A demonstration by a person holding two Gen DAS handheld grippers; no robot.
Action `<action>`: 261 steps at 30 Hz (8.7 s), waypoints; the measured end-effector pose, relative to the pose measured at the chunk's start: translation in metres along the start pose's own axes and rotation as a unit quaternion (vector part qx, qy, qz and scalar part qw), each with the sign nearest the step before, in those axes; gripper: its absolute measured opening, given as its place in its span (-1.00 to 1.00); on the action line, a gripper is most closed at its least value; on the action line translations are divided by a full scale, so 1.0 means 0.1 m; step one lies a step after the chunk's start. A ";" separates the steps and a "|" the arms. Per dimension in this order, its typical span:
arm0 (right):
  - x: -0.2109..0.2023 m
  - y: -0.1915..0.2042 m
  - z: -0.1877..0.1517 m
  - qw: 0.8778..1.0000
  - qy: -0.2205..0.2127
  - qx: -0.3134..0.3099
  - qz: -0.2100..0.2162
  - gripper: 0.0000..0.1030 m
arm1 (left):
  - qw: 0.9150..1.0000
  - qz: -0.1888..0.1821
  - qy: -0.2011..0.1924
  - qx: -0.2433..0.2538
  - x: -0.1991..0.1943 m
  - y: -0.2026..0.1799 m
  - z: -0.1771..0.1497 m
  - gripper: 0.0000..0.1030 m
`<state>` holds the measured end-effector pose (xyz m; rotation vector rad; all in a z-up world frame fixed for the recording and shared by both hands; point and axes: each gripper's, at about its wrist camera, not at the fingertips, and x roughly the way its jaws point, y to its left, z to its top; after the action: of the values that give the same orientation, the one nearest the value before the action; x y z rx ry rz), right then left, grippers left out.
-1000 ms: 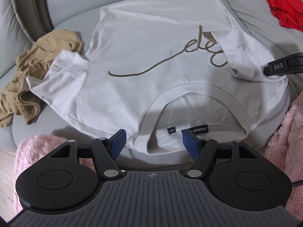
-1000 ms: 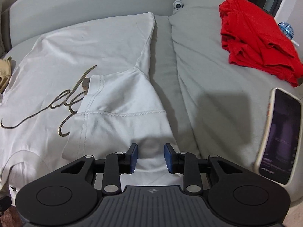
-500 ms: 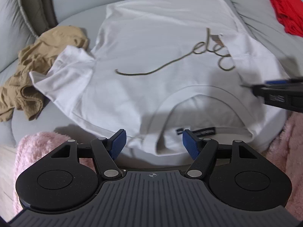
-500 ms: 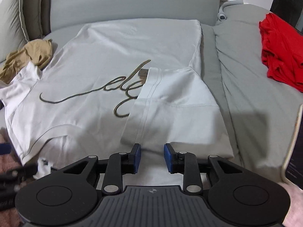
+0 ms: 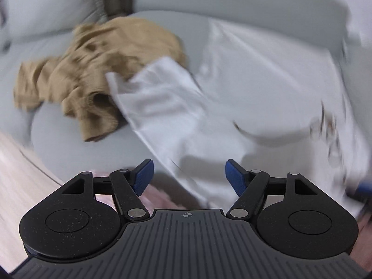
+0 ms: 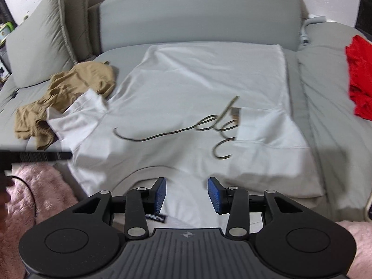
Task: Fold clothes
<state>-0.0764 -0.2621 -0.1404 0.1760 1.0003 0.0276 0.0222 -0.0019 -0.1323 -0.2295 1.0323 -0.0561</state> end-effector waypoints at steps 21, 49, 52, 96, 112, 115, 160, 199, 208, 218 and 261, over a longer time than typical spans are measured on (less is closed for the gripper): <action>0.02 0.17 -0.07 1.000 0.016 -0.014 -0.008 -0.10 | 0.982 -0.036 -0.052 -0.177 0.38 0.78 0.56 -0.31; 0.04 -0.11 -0.22 0.999 0.020 0.040 0.006 -0.06 | 0.967 -0.010 -0.160 0.199 0.13 -0.61 0.14 -0.99; 0.04 -0.17 -0.24 0.999 0.020 0.050 0.006 -0.06 | 0.954 -0.018 -0.150 0.259 0.17 -0.85 -0.04 -0.99; 0.19 -0.42 -0.28 0.995 0.041 0.087 0.016 0.04 | 0.972 0.002 -0.044 0.230 1.00 -0.74 0.26 -0.72; 0.15 -0.50 -0.29 0.994 0.035 0.105 0.011 0.12 | 0.943 -0.044 0.025 0.328 0.88 -1.80 -0.04 0.25; 0.12 -0.51 -0.30 0.994 0.028 0.109 0.010 0.14 | 0.948 -0.044 0.007 0.316 0.68 -1.58 -0.06 0.26; 0.05 -0.54 -0.32 0.994 0.018 0.103 0.011 0.23 | 0.987 0.038 0.020 0.157 0.24 -0.33 -0.10 0.07; 0.22 -0.59 -0.39 0.994 0.057 0.089 -0.022 0.03 | 0.959 0.007 0.088 0.268 0.49 -1.05 -0.84 0.34; 0.20 -0.59 -0.39 0.994 0.049 0.092 -0.021 0.03 | 0.958 0.008 0.110 0.264 0.54 -1.04 -0.84 0.40; 0.20 -0.57 -0.39 0.994 0.047 0.093 -0.021 0.04 | 0.958 0.023 0.113 0.261 0.56 -1.03 -0.83 0.72; 0.30 -0.60 0.29 0.997 -0.019 0.047 -0.060 0.05 | 0.961 0.023 0.085 0.260 0.75 -1.23 -0.16 0.72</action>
<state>-0.0396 -0.3218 -0.1598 0.2010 0.9740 -0.1314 0.0541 -0.1358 -0.1768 0.2839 1.1555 -0.3056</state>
